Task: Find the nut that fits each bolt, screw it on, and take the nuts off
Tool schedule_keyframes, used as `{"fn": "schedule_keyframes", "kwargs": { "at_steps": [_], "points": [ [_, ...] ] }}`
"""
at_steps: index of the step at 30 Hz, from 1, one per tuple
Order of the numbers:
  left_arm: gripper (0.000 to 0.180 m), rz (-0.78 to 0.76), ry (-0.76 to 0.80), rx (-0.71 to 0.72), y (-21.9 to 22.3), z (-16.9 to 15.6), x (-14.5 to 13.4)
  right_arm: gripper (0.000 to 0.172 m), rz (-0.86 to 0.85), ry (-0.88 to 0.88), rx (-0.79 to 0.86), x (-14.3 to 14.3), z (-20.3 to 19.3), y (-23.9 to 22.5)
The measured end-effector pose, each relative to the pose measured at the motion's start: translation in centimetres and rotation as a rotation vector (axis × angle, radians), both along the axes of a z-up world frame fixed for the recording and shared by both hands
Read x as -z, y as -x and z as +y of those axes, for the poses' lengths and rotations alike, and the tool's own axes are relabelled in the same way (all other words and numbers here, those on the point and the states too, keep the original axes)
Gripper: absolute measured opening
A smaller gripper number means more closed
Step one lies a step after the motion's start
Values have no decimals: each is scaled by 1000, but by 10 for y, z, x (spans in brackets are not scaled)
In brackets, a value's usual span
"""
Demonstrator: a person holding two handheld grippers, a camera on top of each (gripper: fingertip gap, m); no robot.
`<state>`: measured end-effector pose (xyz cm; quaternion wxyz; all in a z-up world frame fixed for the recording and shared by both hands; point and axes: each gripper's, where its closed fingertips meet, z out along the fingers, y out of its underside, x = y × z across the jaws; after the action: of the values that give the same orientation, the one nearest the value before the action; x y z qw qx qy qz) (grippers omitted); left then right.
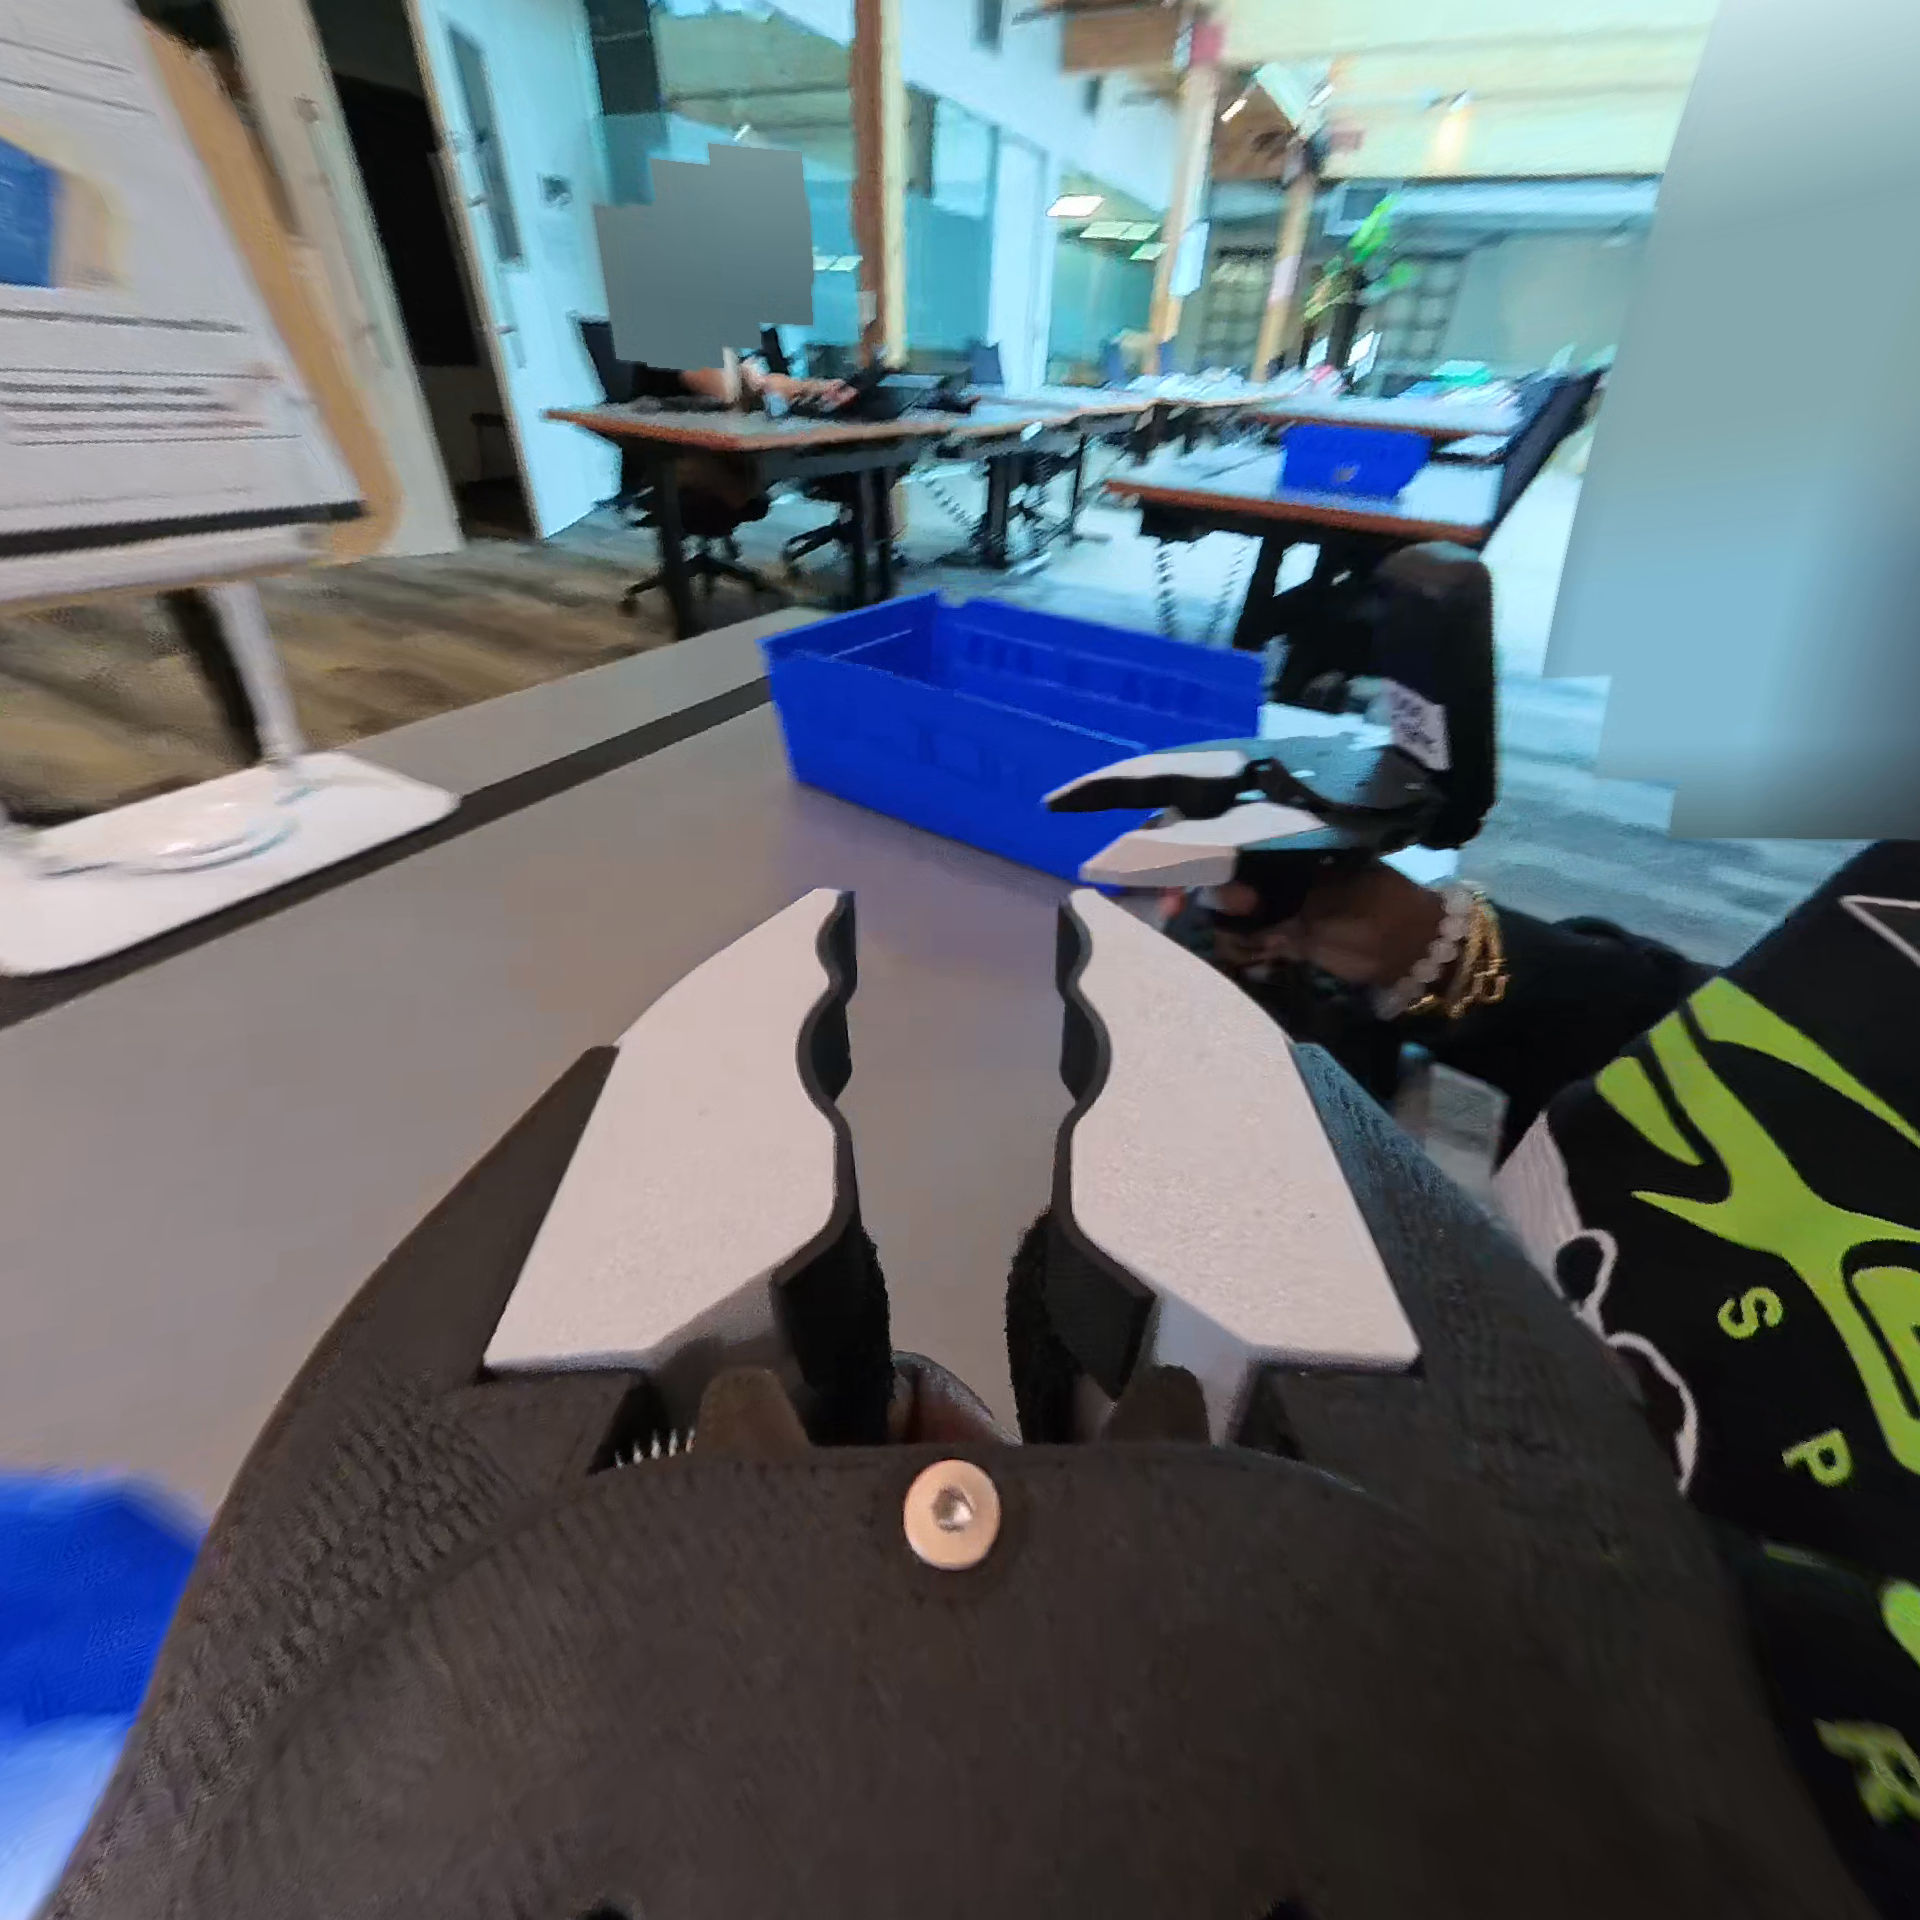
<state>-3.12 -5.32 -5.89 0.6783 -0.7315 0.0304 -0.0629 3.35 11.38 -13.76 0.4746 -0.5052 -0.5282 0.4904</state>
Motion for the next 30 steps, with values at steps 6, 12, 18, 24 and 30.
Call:
{"fn": "schedule_keyframes", "kwargs": {
  "at_steps": [6,12,18,24,30],
  "points": [
    [39,125,400,-348,122,-67,1,51,-13,-22,-22,3,-5,1],
    [42,-21,869,-518,249,-116,59,49,1,-31,-32,2,-7,0],
    [42,-164,1099,-592,322,-136,111,47,18,16,-34,0,-3,-2],
    [39,-223,1241,-576,337,-141,143,46,22,43,-29,0,0,-2],
    [29,-227,1288,-577,341,-141,154,45,16,49,-27,0,1,-1]
  ]
}}
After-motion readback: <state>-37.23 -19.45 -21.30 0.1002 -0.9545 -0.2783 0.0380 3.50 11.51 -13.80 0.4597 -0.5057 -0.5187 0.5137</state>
